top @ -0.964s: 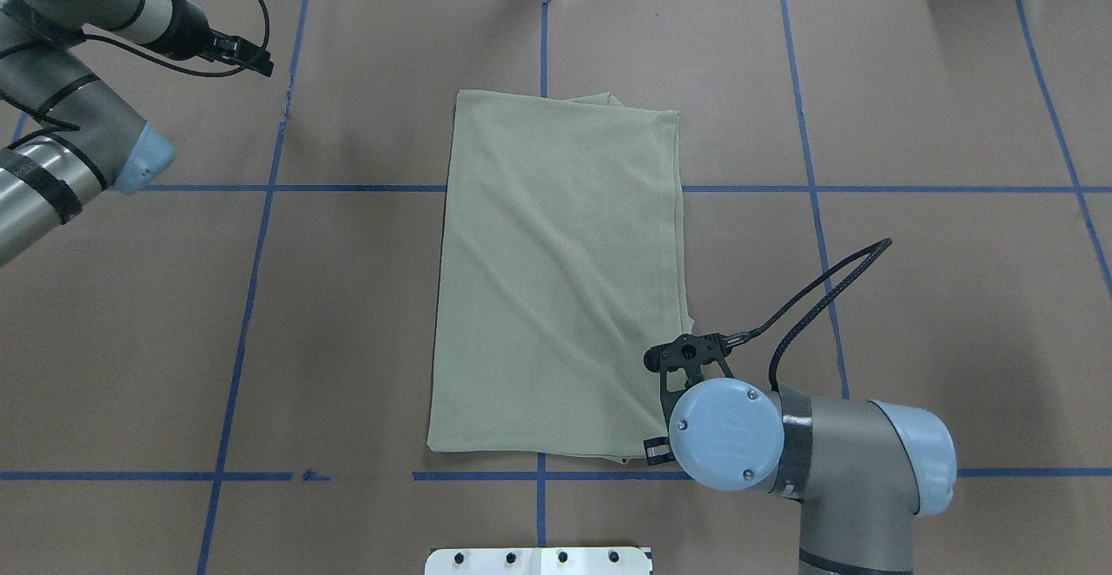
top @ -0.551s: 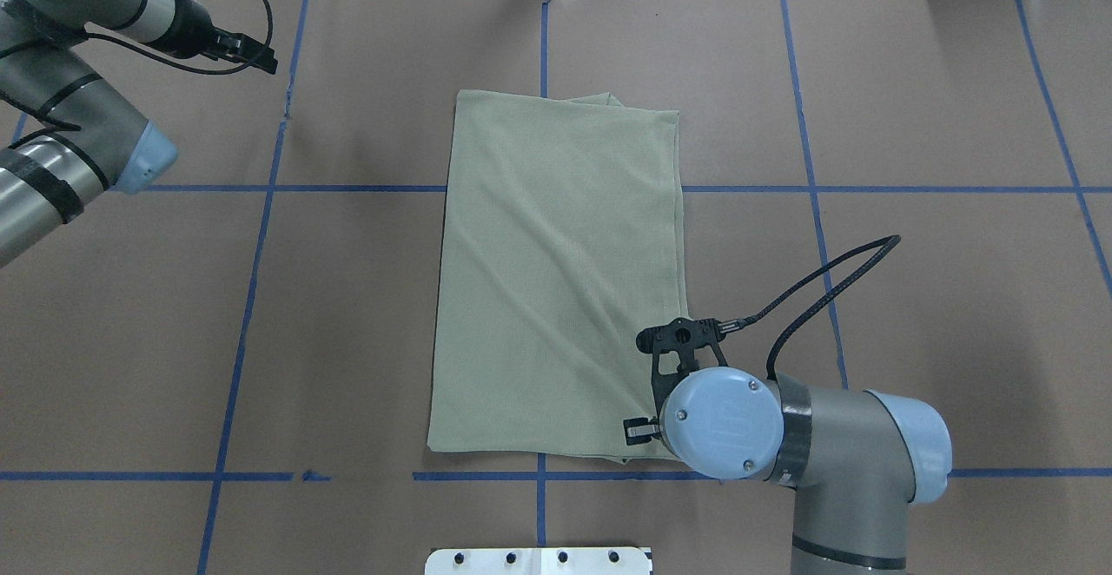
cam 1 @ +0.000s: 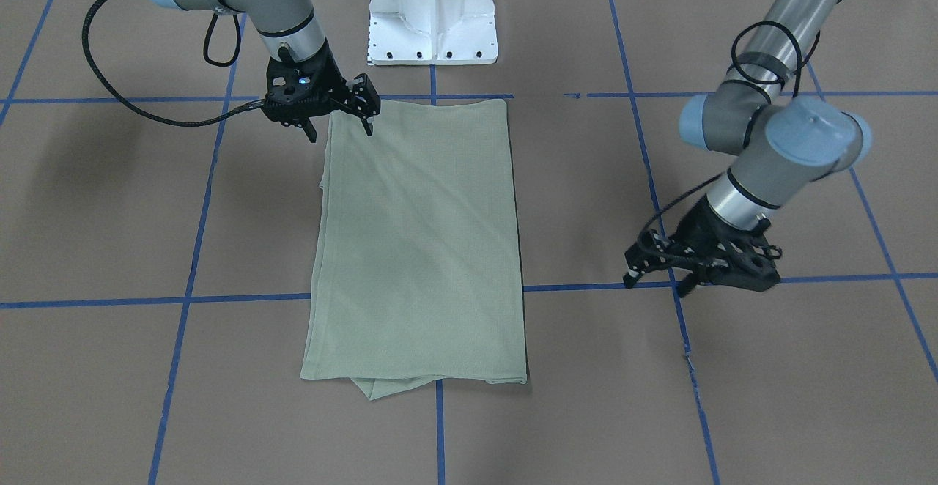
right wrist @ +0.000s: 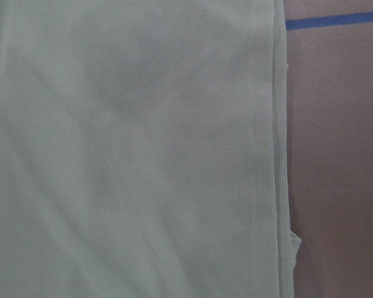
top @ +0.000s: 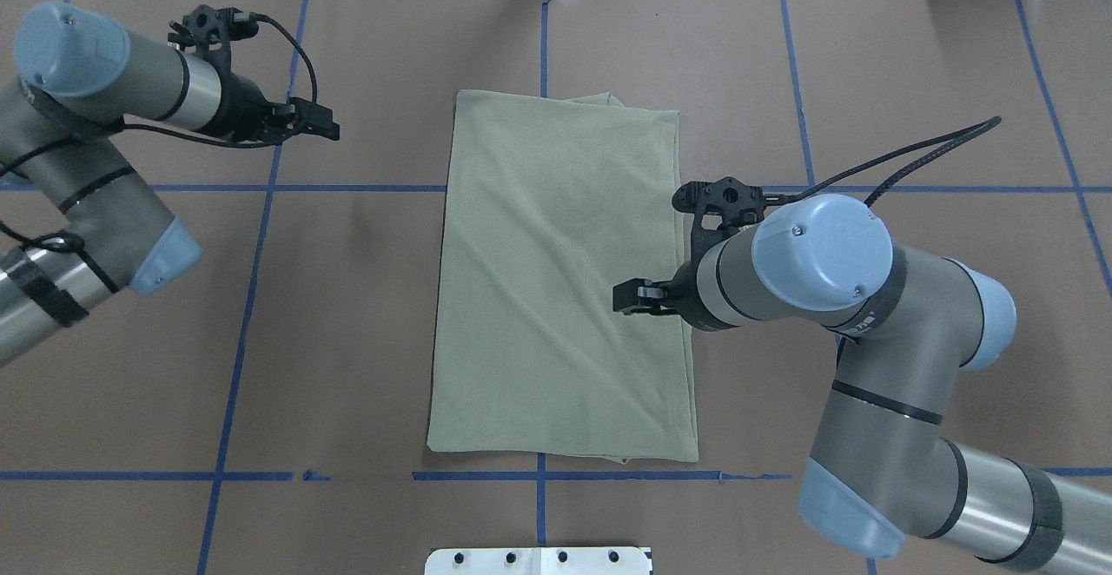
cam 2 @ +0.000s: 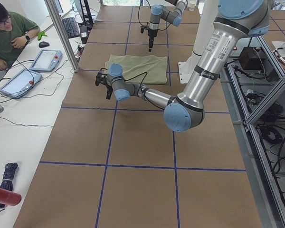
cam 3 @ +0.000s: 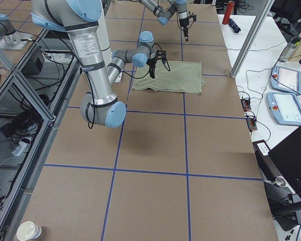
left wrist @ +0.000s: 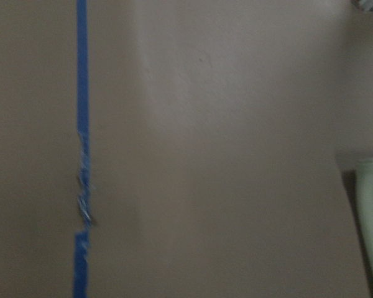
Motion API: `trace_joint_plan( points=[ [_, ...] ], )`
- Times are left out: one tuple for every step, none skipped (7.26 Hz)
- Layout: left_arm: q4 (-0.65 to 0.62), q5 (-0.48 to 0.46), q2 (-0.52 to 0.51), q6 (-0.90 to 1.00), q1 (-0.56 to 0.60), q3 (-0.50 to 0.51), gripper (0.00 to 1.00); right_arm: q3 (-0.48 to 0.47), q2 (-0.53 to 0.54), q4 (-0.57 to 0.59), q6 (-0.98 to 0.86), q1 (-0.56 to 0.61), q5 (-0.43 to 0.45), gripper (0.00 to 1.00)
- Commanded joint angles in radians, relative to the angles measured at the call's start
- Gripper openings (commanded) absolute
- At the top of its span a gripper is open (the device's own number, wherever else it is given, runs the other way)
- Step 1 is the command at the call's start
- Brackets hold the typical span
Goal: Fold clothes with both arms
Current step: 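Move the left gripper to the shirt's near corner while the right gripper hovers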
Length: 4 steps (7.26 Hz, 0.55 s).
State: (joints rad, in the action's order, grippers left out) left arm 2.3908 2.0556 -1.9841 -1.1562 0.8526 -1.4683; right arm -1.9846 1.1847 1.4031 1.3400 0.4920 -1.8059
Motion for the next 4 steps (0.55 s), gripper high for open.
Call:
trace_joint_plan(
  points=[
    [-0.002, -0.139, 0.143, -0.323, -0.227, -0.285, 1.00, 0.019, 0.025, -0.139, 0.108, 0.025, -0.006, 1.00],
    [-0.008, -0.267, 0.201, -0.436, -0.359, -0.394, 1.00, 0.027, 0.064, -0.232, 0.137, 0.026, -0.006, 1.00],
    [-0.010, -0.370, 0.253, -0.527, -0.470, -0.459, 1.00, 0.036, 0.108, -0.356, 0.175, 0.026, -0.004, 1.00],
    [-0.012, -0.467, 0.261, -0.578, -0.559, -0.460, 1.00, 0.041, 0.113, -0.390, 0.203, 0.025, -0.004, 1.00]
  ],
)
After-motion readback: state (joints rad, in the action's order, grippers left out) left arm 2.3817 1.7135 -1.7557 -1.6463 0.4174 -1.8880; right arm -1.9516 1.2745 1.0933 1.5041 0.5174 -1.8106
